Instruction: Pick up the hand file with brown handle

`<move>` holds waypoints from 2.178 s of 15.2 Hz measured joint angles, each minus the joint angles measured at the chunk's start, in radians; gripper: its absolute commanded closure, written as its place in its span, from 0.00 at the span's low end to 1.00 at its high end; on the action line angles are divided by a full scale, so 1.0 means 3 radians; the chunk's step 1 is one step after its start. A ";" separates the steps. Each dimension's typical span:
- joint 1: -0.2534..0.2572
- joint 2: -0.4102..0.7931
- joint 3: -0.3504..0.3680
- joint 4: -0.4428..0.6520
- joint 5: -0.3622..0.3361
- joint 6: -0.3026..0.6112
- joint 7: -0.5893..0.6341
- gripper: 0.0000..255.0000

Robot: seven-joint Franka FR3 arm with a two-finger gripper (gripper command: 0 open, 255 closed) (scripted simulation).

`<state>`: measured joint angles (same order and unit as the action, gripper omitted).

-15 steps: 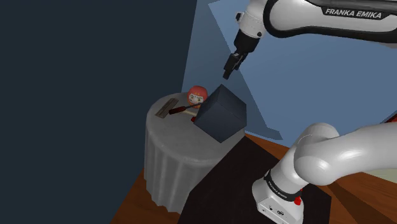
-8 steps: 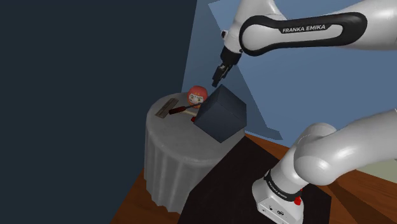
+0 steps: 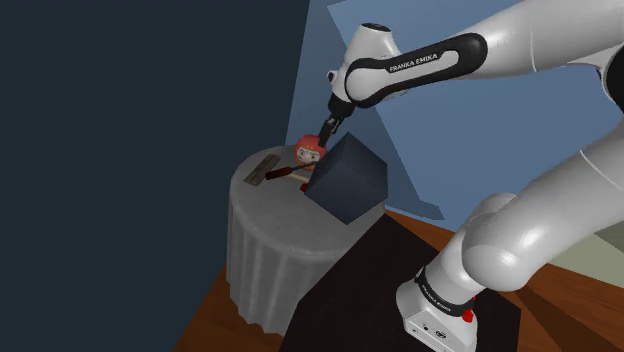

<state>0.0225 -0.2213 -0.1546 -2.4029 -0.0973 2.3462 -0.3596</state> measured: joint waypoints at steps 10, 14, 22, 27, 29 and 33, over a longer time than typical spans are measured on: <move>-0.0038 0.1305 -0.0088 0.0556 0.0558 0.0715 -0.0784 0.00; -0.0139 0.1853 0.0014 0.0907 0.0791 0.0883 -0.1070 0.00; -0.0360 0.2746 0.0219 0.1638 0.1001 0.1012 -0.1430 0.00; -0.0396 0.2942 0.0261 0.1700 0.1037 0.1145 -0.1475 0.00; -0.0397 0.2984 0.0269 0.1708 0.1044 0.1179 -0.1478 1.00; -0.0401 0.2997 0.0271 0.1716 0.1046 0.1187 -0.1481 1.00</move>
<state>-0.0976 0.6777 -0.0731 -1.8882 0.2165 2.7024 -0.8039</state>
